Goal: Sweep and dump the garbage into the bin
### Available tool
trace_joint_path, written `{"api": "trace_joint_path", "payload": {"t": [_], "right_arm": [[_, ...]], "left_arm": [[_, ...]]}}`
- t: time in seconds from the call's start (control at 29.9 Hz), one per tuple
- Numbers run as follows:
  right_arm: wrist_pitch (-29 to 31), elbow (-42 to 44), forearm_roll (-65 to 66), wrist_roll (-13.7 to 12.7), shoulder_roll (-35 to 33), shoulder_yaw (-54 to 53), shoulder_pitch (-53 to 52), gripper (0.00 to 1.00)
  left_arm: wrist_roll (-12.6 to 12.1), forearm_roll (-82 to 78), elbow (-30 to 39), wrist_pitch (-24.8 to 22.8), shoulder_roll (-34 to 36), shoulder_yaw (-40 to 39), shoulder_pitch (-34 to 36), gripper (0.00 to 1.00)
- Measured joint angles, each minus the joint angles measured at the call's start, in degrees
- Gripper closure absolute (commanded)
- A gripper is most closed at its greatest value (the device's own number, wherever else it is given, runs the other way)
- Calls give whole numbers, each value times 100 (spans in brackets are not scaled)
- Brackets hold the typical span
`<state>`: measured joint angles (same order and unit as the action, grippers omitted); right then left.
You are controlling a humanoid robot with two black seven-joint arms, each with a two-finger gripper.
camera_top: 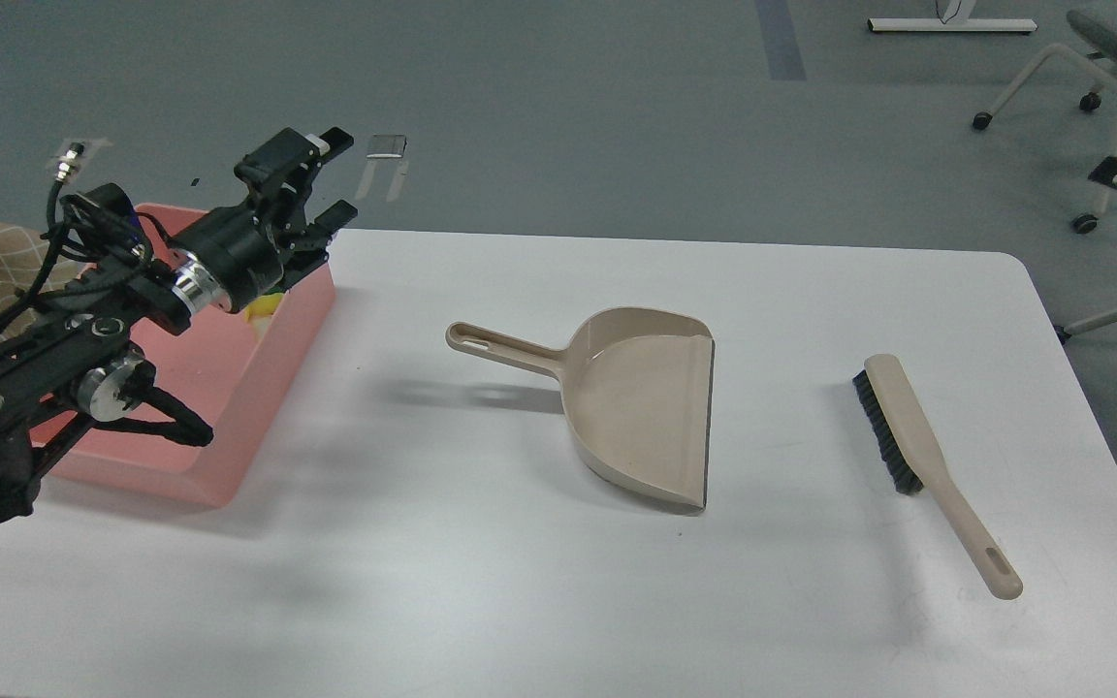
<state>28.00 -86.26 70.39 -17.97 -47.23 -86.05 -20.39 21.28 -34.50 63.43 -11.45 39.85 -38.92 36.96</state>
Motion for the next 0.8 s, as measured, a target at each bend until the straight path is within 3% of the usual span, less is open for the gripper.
{"api": "trace_joint_path", "payload": {"t": [0.3,0.54,0.8], "right_arm": [[-1,2360,-5,45,1451,-396,-2022,0],[-1,3306,-128,82,2479,-407,-2888,0],[-24,4132,-2346,707,3390,-385,-3064,0]], "left_arm": [[15,415,-83,-146,-66,-1242,-56,2],[-15,1058,-570,-156,-280,-1674,-90,2],[-20,1303,-926,-159,-473,-1741,-56,2]]}}
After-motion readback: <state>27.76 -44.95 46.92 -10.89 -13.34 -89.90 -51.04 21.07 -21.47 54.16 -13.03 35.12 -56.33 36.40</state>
